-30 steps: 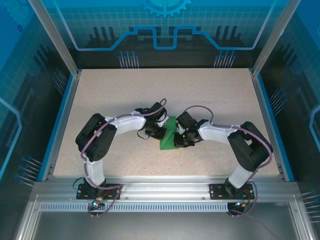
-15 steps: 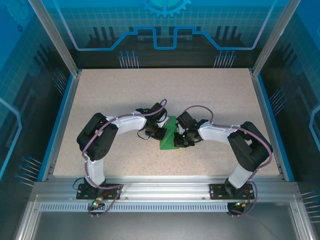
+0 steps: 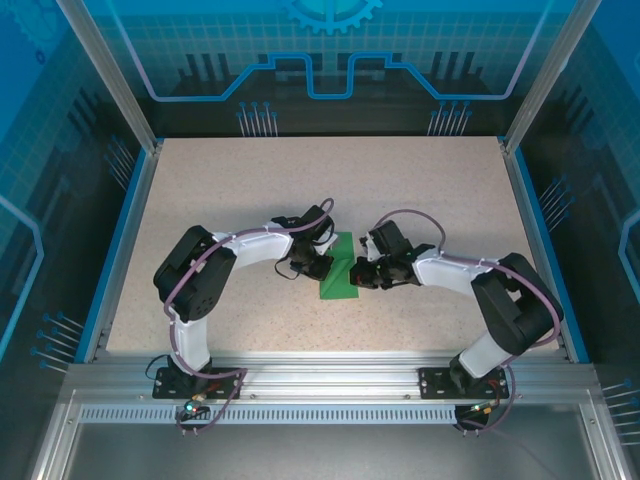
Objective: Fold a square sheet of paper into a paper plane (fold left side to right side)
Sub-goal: Fold the triangle a second time at the center of the table.
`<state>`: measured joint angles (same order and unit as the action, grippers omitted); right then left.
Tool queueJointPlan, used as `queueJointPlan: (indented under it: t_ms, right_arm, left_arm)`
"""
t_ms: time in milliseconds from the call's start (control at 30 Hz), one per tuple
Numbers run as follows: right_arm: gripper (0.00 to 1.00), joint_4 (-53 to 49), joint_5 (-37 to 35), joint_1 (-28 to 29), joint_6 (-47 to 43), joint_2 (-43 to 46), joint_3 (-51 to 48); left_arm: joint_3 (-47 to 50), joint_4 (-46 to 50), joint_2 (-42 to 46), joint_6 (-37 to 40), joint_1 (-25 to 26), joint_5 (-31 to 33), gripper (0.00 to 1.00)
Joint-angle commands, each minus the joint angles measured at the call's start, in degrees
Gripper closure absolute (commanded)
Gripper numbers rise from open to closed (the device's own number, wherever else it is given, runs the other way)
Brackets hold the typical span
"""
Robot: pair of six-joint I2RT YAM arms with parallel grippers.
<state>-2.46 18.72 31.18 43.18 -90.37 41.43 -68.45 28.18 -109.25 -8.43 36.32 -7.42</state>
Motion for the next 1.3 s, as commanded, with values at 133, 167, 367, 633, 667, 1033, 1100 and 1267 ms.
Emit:
queueJointPlan:
  t_ms: [133, 167, 367, 633, 667, 1033, 1100, 1267]
  right_arm:
    - [0.98, 13.9, 5.4, -0.7, 4.4, -4.4, 1.9]
    - [0.98, 14.0, 5.4, -0.5, 4.3, -5.2, 2.4]
    - [0.98, 14.1, 5.5, 0.0, 4.3, -8.8, 4.1]
    - [0.98, 13.9, 5.4, 0.2, 3.9, -11.4, 5.3]
    - [0.98, 13.8, 5.3, 0.2, 3.8, -11.6, 5.4]
    - [0.98, 11.0, 3.3, 0.3, 2.7, -13.0, 5.7]
    - [0.98, 10.7, 3.0, 0.3, 2.7, -13.2, 5.8]
    - [0.98, 9.5, 2.1, 0.3, 2.4, -13.6, 5.8]
  left_arm:
    - [0.9, 0.9, -0.6, 1.2, -0.3, -1.3, 0.91]
    - [0.9, 0.9, -0.6, 1.2, -0.2, -1.3, 0.91]
    - [0.8, 0.9, -0.6, 1.1, -0.1, -1.4, 0.91]
    - [0.7, 1.1, -0.7, 1.2, -0.1, -0.9, 0.91]
    - [0.7, 1.1, -0.7, 1.2, -0.2, -0.9, 0.91]
    - [0.4, 1.9, -0.8, 1.3, -0.1, 0.2, 0.91]
    - [0.4, 2.0, -0.9, 1.3, -0.1, 0.3, 0.91]
    - [0.2, 2.3, -0.8, 1.2, -0.1, 0.8, 0.89]
